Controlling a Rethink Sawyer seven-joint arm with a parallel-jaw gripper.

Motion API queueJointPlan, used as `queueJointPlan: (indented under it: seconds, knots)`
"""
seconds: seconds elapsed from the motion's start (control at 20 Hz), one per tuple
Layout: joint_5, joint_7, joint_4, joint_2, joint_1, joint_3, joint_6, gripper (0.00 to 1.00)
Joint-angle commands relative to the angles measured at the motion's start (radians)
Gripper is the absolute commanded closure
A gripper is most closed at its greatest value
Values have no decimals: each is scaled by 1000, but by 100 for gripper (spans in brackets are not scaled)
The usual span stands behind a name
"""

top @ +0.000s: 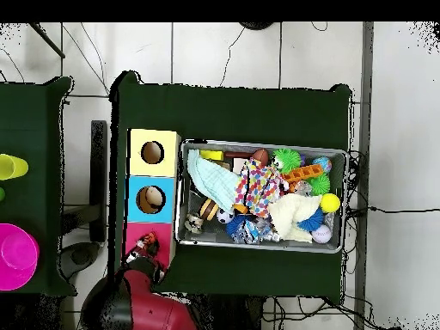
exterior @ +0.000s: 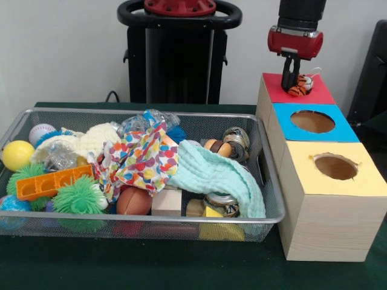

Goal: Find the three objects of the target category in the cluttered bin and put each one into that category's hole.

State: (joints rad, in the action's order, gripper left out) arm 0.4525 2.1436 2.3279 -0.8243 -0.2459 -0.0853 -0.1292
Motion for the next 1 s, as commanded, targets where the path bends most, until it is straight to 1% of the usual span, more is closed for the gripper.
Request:
queueJointPlan:
  seconds: [0.05, 0.2, 0.25, 0.45, 0.6, 0.65, 1.0]
  knots:
    - [109, 167, -125, 15, -91, -85, 102, 100]
    - [119, 136, -169, 16, -155, -175, 200, 100]
    - [114, 132, -182, 16, -167, -196, 225, 100]
    - [86, 136, -218, 13, -191, -245, 301, 100]
    - [69, 143, -220, 11, -182, -240, 307, 100]
    - [63, 141, -216, 8, -167, -228, 300, 100]
    - [47, 142, -195, -14, -126, -183, 263, 100]
